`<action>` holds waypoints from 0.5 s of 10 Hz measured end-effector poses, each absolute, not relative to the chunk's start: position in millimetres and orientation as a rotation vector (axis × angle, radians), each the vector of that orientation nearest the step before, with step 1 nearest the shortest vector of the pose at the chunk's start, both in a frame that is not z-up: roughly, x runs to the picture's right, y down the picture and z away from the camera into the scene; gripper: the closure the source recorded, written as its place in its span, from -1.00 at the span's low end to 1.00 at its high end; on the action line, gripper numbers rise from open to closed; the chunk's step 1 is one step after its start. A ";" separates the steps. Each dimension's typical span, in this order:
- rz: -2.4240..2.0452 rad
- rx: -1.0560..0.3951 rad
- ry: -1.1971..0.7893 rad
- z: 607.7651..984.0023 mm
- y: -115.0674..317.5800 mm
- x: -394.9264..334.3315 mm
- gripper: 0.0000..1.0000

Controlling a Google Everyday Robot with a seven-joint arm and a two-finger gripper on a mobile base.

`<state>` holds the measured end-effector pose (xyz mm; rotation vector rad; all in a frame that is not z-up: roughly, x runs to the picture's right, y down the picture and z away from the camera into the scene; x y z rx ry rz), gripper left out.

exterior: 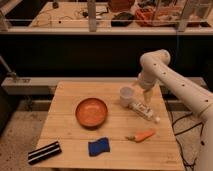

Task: Move the arm in a circular motion

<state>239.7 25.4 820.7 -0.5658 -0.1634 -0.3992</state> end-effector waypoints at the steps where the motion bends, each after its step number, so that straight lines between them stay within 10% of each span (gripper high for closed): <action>1: -0.361 -0.573 -0.142 814.2 35.2 259.4 -0.60; 5: -0.297 -0.577 -0.112 768.8 85.3 284.6 -0.60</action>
